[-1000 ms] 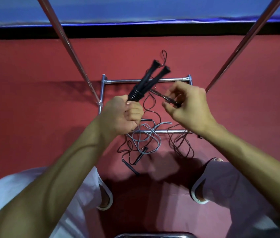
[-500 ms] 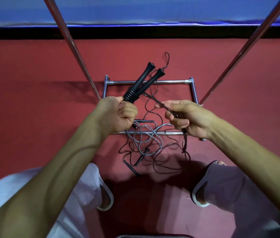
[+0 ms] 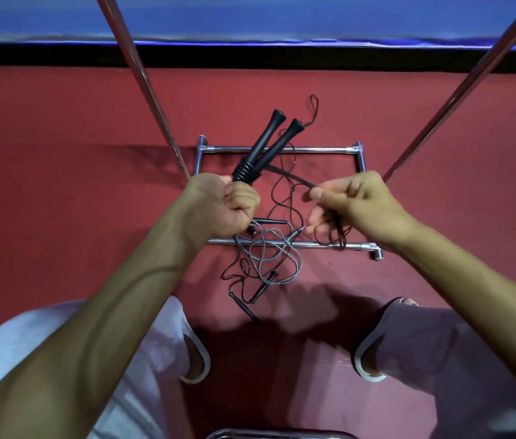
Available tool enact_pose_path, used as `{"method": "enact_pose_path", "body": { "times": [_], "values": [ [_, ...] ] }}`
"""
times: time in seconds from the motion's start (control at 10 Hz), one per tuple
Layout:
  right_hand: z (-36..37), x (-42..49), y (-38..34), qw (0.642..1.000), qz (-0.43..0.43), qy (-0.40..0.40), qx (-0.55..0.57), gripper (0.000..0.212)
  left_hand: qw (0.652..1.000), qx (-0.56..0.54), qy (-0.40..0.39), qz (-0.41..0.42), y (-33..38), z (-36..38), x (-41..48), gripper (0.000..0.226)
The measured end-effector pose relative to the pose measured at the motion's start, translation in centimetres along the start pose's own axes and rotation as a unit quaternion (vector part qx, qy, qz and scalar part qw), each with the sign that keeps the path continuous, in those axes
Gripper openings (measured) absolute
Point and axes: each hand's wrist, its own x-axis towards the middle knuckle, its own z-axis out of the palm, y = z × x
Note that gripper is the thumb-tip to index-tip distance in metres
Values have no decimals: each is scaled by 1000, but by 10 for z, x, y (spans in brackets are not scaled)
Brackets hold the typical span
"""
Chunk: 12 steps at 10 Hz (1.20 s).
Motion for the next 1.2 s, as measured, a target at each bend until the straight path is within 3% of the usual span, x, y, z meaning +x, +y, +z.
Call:
{"method": "enact_pose_path", "body": {
  "times": [0.1,0.2,0.3,0.5,0.6,0.7,0.8,0.9,1.0,1.1,1.2],
  "values": [
    [-2,2,-3,955,194,-86,209,29,1000,2,7,4,1,0,-1,33],
    [3,9,11,985,132,-99,-49,35,1000,-2,28,4,-1,-2,2,47],
    [9,10,19,901,-44,-13,-431,43,999,-1,52,18,-2,-6,5,54],
    [-3,3,16,827,-227,97,-506,29,999,-21,44,18,3,-4,2,47],
    [-5,0,10,868,-222,64,-440,26,999,-27,35,15,1,0,0,38],
    [-1,0,-12,986,113,-53,112,25,999,-29,33,24,-2,1,-2,39],
    [-5,2,-14,942,221,-84,240,22,998,-26,49,35,-4,5,-5,47],
    [-1,6,-4,991,103,-69,-47,35,995,-20,75,64,-7,6,-2,50],
    [2,4,5,911,-83,43,-402,39,991,-26,99,84,-10,2,3,59],
    [11,-3,0,878,-145,61,-451,37,989,-33,95,109,-10,0,2,54],
    [18,-4,-2,986,-12,2,-164,44,984,7,90,154,-18,-4,10,45]
  ]
}}
